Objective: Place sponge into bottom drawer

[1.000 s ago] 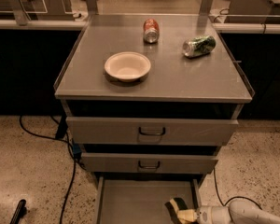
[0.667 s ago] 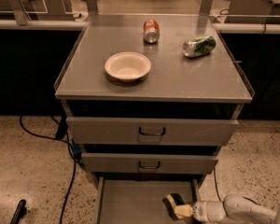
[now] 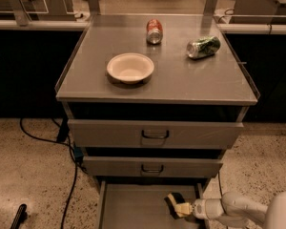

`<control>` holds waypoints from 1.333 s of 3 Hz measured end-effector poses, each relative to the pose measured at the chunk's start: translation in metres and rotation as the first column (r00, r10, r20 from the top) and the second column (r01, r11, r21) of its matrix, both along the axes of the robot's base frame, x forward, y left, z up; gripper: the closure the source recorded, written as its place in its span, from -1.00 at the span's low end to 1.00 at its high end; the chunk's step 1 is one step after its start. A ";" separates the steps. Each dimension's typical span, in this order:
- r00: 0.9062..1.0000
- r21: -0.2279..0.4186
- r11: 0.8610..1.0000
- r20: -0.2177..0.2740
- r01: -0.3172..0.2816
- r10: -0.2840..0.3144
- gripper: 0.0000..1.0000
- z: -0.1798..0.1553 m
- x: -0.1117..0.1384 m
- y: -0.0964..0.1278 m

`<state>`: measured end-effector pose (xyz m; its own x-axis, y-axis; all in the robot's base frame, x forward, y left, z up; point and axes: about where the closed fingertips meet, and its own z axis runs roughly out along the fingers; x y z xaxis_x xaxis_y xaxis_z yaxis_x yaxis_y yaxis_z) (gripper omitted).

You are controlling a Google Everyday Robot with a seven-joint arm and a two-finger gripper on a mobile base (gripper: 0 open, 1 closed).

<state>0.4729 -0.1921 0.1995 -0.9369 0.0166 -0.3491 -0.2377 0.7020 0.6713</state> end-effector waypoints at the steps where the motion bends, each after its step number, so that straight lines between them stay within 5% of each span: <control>1: 0.999 -0.025 1.000 -0.045 0.008 -0.010 1.00 -0.018 -0.002 -0.005; 4: 0.999 -0.026 1.000 -0.047 0.008 -0.009 -0.31 -0.018 -0.002 -0.006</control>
Offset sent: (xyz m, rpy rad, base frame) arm -0.0011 -0.0042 -0.0148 -0.0203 0.0367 -0.0078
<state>0.4707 -0.1976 0.1812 -0.9521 0.0166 -0.3055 -0.2003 0.7210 0.6634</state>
